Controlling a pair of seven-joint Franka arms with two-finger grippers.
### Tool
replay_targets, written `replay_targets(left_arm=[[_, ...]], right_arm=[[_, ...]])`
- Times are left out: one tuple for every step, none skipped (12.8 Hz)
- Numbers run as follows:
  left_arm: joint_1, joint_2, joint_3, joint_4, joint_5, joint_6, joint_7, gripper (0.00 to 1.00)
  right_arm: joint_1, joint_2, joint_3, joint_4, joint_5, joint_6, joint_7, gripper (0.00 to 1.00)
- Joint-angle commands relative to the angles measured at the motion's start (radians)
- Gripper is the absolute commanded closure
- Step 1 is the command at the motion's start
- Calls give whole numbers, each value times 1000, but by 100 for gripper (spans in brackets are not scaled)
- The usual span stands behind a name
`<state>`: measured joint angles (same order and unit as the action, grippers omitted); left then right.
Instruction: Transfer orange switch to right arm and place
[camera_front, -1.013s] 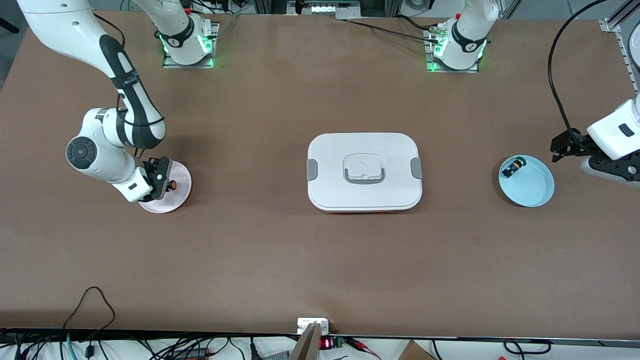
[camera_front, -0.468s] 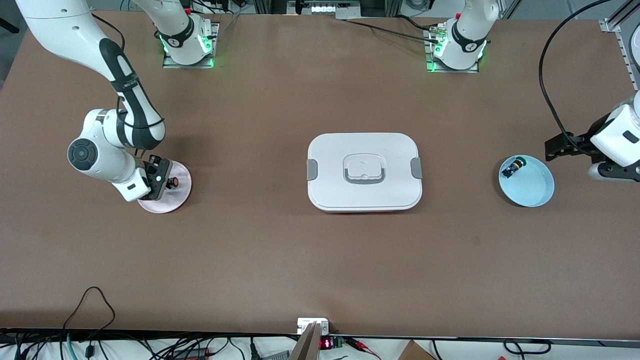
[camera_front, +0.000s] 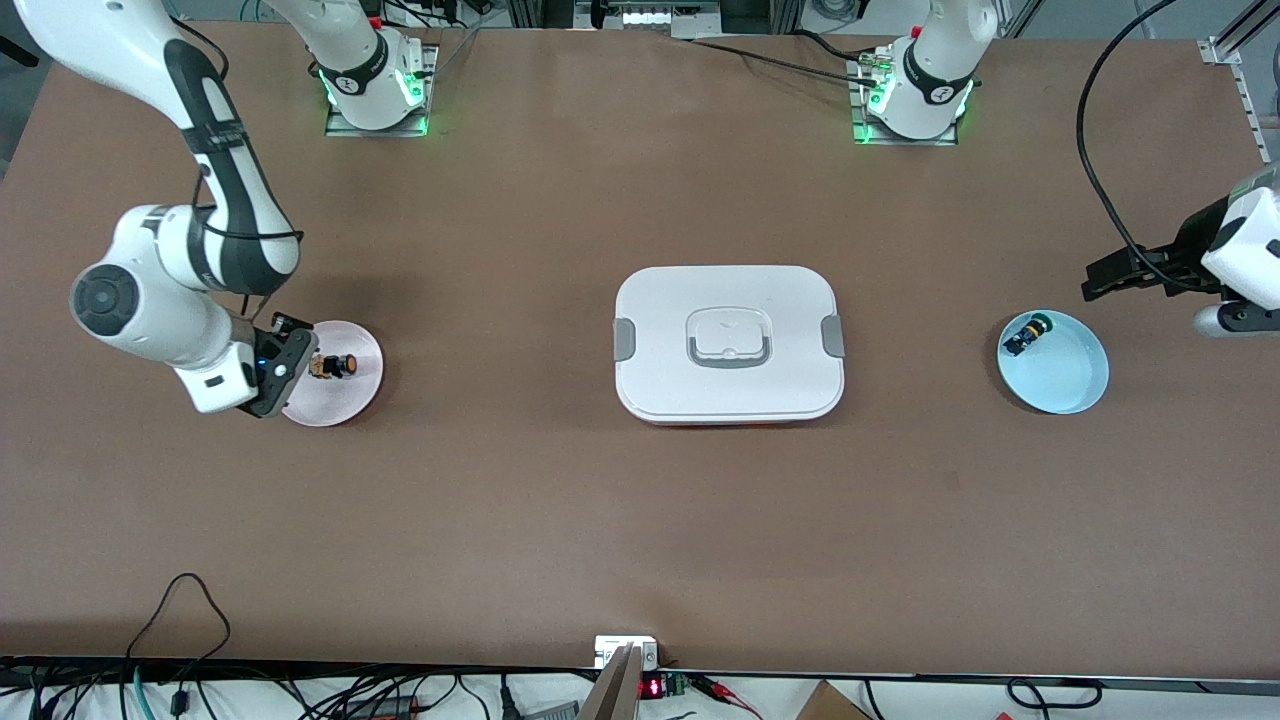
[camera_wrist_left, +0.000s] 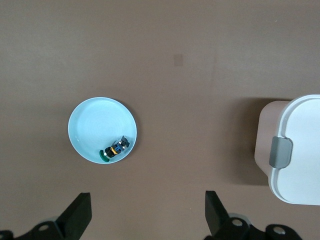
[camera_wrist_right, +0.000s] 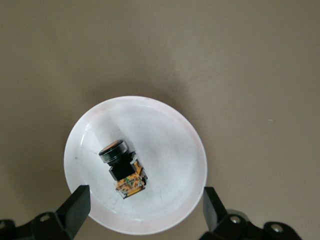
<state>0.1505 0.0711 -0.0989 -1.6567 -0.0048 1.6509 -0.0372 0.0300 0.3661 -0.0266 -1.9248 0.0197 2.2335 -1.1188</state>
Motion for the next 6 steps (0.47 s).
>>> replay_targets(left_arm=[[-11,-65,15,-95,-18,44,-15,0],[-11,-71,15,-98,-17,44,-16,0],[-11,-71,15,-97,-17,41,-16,0],[-9,-71,15,-97,-17,36,-18,0],[-8,-71,15,-97,-17,36,-30,0],[-9,-73,15,-97,-17,33,-44,0]], right_arm=[[2,-38,7,102,6,-179,222,0],[1,-39,7,143,6,-257,313,0],[2,-41,7,185,6,-323,395,0],[4,-42,7,229,6,-391,504,0],[4,-45,7,263,6,-446,645,0],[4,-58,8,282,6,-489,781,0]])
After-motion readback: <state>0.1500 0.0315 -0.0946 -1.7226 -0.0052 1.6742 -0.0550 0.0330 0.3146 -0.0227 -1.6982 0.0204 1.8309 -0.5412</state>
